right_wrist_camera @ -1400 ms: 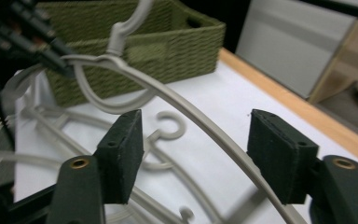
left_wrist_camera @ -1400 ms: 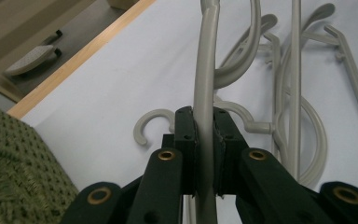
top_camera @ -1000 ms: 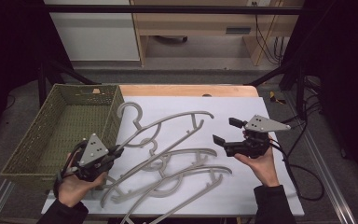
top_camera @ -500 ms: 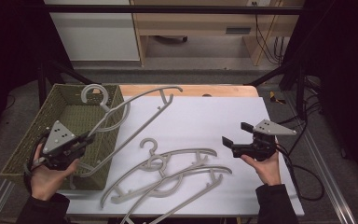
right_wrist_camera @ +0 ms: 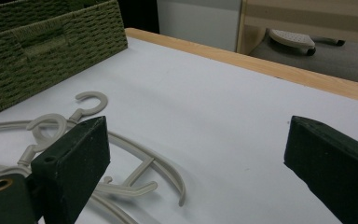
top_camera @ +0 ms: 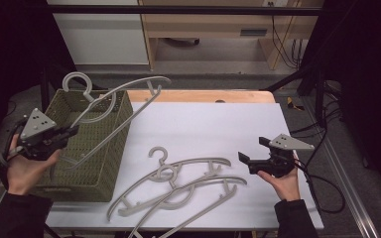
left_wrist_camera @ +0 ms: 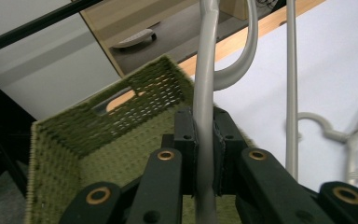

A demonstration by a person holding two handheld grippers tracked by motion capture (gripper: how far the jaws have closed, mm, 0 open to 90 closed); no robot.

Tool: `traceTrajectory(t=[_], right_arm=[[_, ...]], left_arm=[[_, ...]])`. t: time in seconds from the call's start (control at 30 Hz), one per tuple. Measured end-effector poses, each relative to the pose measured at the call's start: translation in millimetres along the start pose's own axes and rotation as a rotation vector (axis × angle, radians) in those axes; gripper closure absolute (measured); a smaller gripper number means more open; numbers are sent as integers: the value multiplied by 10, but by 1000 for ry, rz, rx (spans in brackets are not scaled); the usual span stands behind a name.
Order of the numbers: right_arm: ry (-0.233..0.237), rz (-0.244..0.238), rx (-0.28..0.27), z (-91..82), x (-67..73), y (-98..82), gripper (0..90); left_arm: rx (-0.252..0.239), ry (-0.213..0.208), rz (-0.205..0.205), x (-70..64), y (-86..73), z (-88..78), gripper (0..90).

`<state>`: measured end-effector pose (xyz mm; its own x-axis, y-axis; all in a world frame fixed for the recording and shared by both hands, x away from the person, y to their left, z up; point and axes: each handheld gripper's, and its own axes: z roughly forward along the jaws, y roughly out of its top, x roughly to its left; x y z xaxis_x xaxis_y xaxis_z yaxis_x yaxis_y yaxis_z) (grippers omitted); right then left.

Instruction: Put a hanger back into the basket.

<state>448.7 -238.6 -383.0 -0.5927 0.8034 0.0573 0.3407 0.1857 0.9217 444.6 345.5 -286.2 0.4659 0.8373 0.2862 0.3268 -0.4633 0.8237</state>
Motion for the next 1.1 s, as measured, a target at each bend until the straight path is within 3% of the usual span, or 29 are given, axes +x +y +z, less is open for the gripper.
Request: traceTrajectory(t=[0.27,0.7,0.87,1.1], right_arm=[[-2,-1,-5,-8,1,-1,69],[2,4,9,17,-2,-14,67],[3,-2,11,32,-1,-18,65],[4,-1,14,34,0,-18,63]], left_arm=[[41,27,17,354,-88,100,823],[124,113,-51,815,-477,163,822],[166,127,-68,901,-640,177,822],[211,140,-56,914,-801,200,822]])
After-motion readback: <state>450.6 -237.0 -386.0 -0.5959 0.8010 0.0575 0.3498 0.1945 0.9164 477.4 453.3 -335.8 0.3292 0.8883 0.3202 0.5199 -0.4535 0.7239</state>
